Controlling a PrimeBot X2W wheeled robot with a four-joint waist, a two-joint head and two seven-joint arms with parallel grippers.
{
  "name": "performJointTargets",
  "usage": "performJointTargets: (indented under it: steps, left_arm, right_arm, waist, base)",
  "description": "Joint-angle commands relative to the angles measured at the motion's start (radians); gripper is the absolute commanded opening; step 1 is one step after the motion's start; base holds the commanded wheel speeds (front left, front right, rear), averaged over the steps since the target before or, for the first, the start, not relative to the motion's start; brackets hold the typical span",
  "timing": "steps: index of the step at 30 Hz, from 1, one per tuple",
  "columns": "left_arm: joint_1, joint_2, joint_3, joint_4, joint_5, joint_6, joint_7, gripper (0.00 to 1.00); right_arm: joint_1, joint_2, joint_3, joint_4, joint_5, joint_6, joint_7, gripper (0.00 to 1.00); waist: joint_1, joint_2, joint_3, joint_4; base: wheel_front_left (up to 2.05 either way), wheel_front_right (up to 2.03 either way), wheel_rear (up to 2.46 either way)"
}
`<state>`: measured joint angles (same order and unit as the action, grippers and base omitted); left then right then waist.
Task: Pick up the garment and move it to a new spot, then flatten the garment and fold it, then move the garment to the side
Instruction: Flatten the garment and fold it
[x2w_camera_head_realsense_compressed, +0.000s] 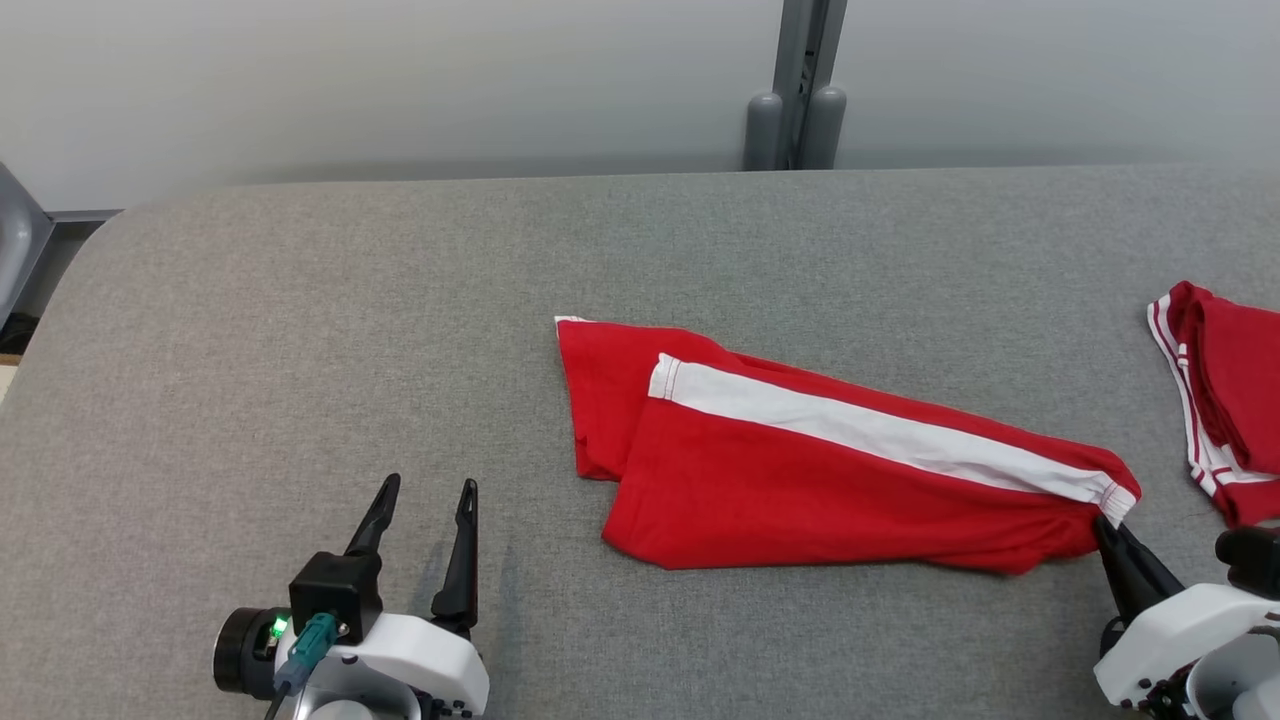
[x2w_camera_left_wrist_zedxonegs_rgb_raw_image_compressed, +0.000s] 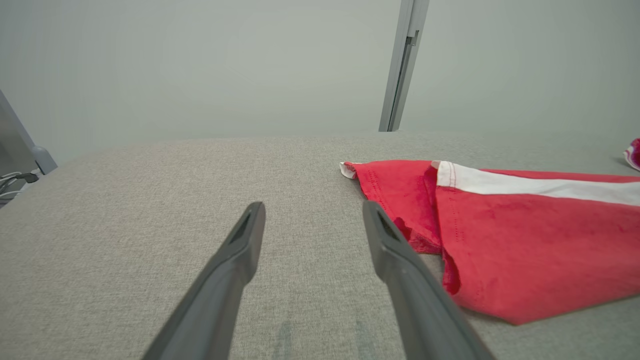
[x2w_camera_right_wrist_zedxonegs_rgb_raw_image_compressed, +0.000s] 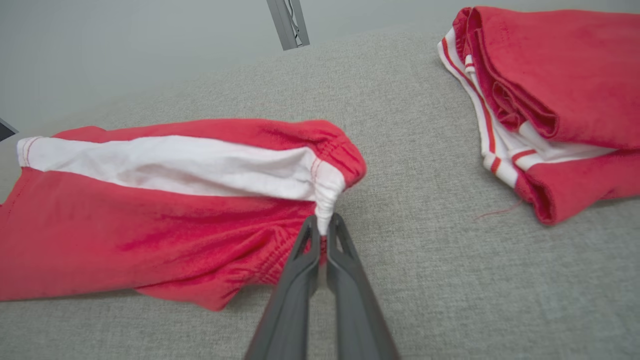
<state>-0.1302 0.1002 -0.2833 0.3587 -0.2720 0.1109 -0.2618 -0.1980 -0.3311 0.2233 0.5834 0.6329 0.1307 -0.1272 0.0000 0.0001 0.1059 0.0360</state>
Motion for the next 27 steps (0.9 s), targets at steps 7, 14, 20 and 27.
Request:
performJointTargets:
  steps: [7,14,20,27]
  left_arm:
    - [-0.01,-0.001,0.008,0.004,0.013,-0.006,-0.004,1.0]
    - [-0.014,-0.003,0.011,0.007,0.017,-0.011,-0.004,1.0]
    - [-0.024,-0.001,0.009,0.01,0.02,-0.015,-0.004,1.0]
    - [-0.022,0.002,0.011,0.017,0.024,-0.017,-0.004,1.0]
  right_arm:
    - [-0.018,-0.002,-0.01,-0.003,0.009,0.0,-0.018,1.0]
    - [-0.035,-0.01,-0.019,0.015,0.019,0.0,0.002,1.0]
    - [-0.069,0.005,-0.03,0.078,0.049,0.0,0.029,1.0]
    - [-0.086,0.008,0.003,0.103,0.103,0.0,0.032,1.0]
  waist:
    - [0.0,-0.0001,-0.007,-0.004]
    - [0.0,-0.0001,-0.004,0.0]
    - [0.0,-0.0001,0.009,0.011]
    - [0.0,-0.0001,0.009,0.023]
  base:
    - [0.0,0.0,0.0]
    - [0.0,0.0,0.0]
    - [0.0,0.0,0.0]
    - [0.0,0.0,0.0]
